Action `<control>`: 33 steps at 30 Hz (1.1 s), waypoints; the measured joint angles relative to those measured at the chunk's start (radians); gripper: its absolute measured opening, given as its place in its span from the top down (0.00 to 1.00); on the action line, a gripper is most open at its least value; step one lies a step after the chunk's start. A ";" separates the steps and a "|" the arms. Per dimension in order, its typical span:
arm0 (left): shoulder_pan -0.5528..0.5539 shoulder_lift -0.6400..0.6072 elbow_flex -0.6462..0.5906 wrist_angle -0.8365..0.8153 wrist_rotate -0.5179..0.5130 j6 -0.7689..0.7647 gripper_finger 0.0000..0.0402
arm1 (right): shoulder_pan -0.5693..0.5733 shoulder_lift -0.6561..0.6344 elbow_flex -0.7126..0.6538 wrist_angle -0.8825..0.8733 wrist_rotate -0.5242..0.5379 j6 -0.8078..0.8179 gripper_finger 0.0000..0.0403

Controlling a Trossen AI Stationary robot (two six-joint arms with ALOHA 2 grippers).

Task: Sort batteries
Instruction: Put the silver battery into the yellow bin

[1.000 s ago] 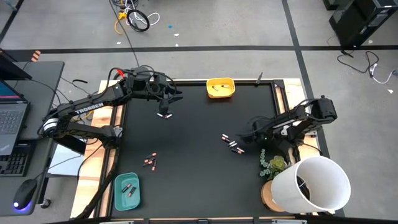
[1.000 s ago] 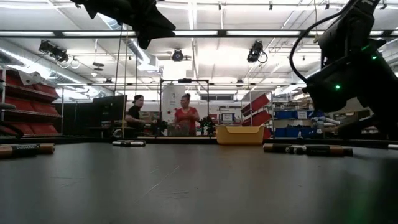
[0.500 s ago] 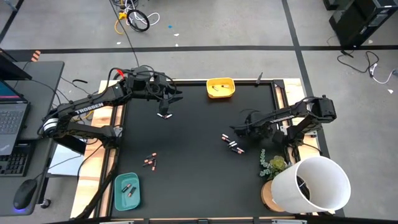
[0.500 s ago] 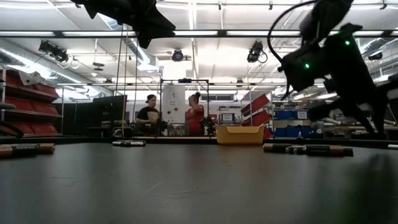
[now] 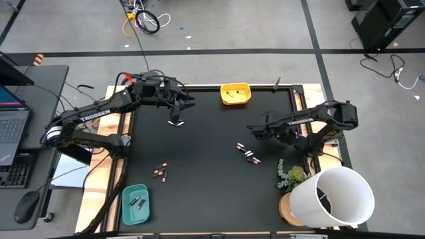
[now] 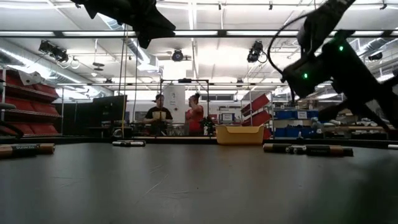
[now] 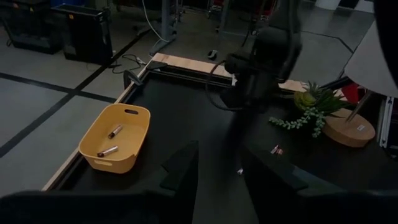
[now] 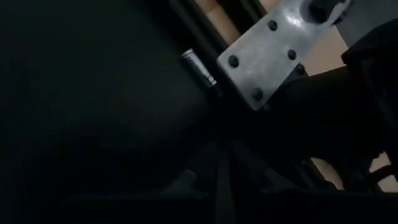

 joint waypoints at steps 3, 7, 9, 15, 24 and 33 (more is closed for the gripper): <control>0.000 0.000 0.000 0.000 0.000 0.000 0.66 | -0.051 0.003 -0.033 0.014 -0.018 0.002 0.93; 0.000 0.000 0.000 0.000 0.000 -0.001 0.66 | -0.094 0.013 -0.027 0.033 -0.012 -0.007 0.93; 0.000 0.000 0.000 0.000 0.000 -0.001 0.66 | -0.114 0.013 -0.027 0.060 -0.010 -0.013 0.93; 0.000 0.000 0.000 0.001 0.000 -0.001 0.66 | -0.151 0.013 -0.028 0.051 -0.103 0.092 0.93; 0.000 0.000 0.000 0.000 0.000 0.000 0.66 | -0.140 0.013 -0.059 0.065 -0.118 0.379 0.93; 0.000 0.000 0.000 -0.008 0.000 0.001 0.66 | -0.217 0.010 -0.161 0.214 -0.092 0.441 0.93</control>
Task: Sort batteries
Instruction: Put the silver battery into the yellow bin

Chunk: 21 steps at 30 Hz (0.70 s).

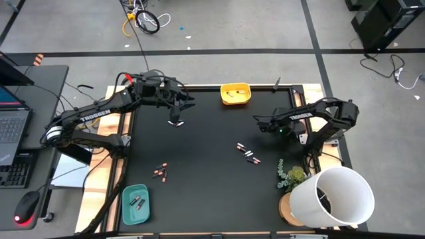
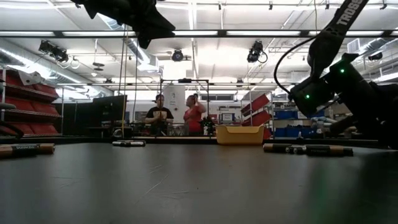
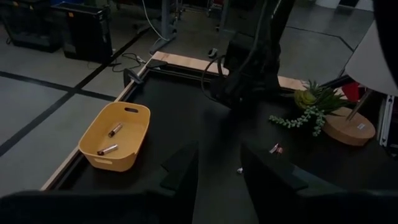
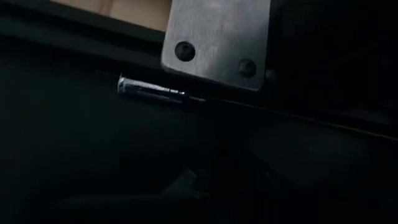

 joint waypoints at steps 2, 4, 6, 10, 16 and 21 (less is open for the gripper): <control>0.000 0.000 0.000 -0.011 0.000 0.008 0.66 | -0.017 0.000 -0.001 -0.002 0.001 0.003 0.93; 0.000 0.000 0.000 -0.025 0.000 0.022 0.66 | -0.035 0.001 -0.002 -0.008 0.006 0.003 0.93; 0.000 0.000 0.000 -0.028 0.000 0.023 0.66 | -0.055 0.002 -0.004 -0.015 0.010 0.004 0.93; 0.000 0.000 0.000 -0.028 0.000 0.022 0.66 | -0.096 0.003 -0.007 -0.012 0.074 -0.037 0.93; 0.000 0.000 0.000 -0.028 0.000 0.021 0.66 | -0.175 0.003 -0.007 0.019 0.136 -0.215 0.93; 0.000 0.000 0.000 -0.027 0.000 0.020 0.66 | -0.219 0.003 -0.005 0.030 0.145 -0.283 0.93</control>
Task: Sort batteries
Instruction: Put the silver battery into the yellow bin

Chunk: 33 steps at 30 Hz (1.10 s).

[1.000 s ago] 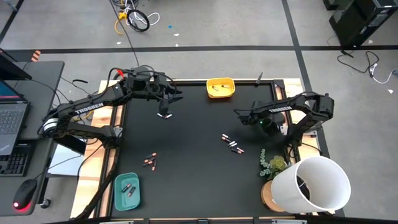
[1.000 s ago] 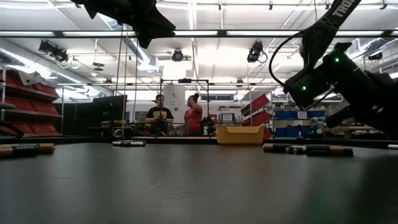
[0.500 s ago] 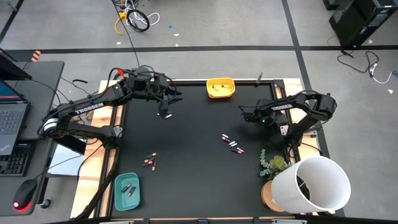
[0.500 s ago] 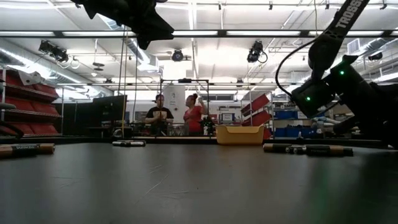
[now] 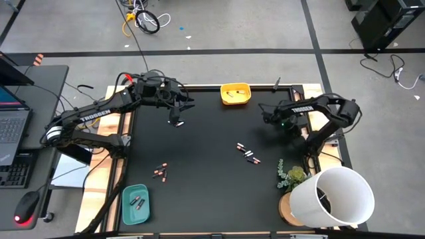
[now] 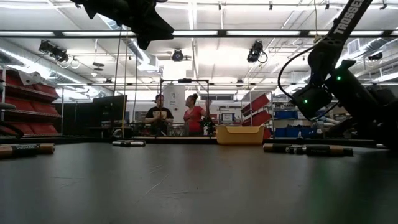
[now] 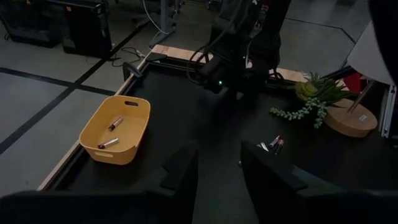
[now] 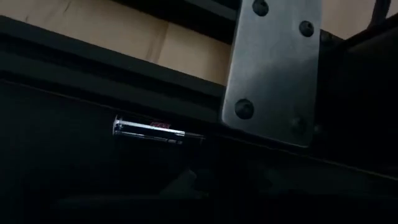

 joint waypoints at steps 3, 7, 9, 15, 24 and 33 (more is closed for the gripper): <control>0.000 0.000 0.000 0.000 0.000 0.000 0.66 | -0.009 0.000 0.001 0.012 0.010 -0.056 0.93; 0.000 0.000 0.000 0.000 0.000 0.000 0.66 | -0.011 -0.001 0.002 0.017 0.022 -0.100 0.92; 0.000 0.000 0.000 0.000 0.000 0.000 0.66 | -0.011 -0.001 0.008 0.015 0.028 -0.131 0.92; 0.000 0.000 0.000 0.002 0.000 -0.001 0.66 | -0.004 0.000 0.062 0.042 0.160 -0.304 0.93; 0.000 0.000 0.000 0.034 0.000 -0.001 0.66 | 0.042 0.000 0.186 0.019 0.056 -0.435 0.93; 0.000 0.000 0.000 0.071 -0.011 -0.001 0.66 | 0.129 0.000 0.425 -0.285 0.155 -0.658 0.93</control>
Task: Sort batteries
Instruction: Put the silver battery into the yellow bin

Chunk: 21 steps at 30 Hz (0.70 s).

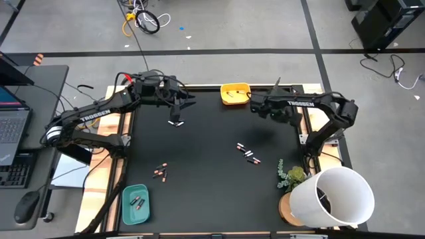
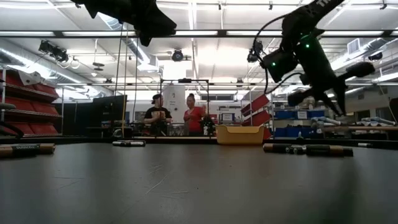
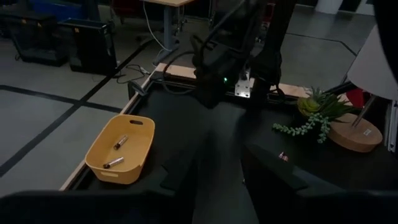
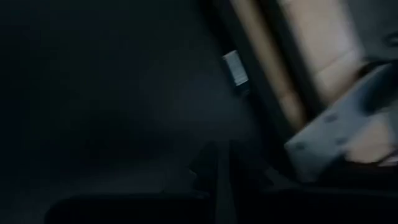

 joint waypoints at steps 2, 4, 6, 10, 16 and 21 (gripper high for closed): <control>0.000 0.000 0.000 0.001 0.000 0.000 0.66 | -0.033 0.000 0.009 -0.057 0.011 -0.002 0.93; 0.000 0.000 0.000 0.007 0.000 0.000 0.66 | -0.076 0.000 0.007 -0.087 0.010 -0.020 0.93; 0.000 0.000 0.000 0.015 0.000 0.000 0.66 | -0.121 0.000 -0.004 -0.072 0.011 -0.060 0.93; 0.000 0.000 0.000 0.023 -0.001 0.000 0.66 | -0.197 0.000 -0.047 0.013 0.018 -0.163 0.93; 0.000 0.000 0.000 0.020 -0.017 -0.005 0.66 | -0.275 0.000 -0.118 0.051 0.041 -0.238 0.93; 0.000 0.000 0.000 0.019 -0.023 -0.003 0.66 | -0.304 0.000 -0.169 0.158 0.034 -0.347 0.93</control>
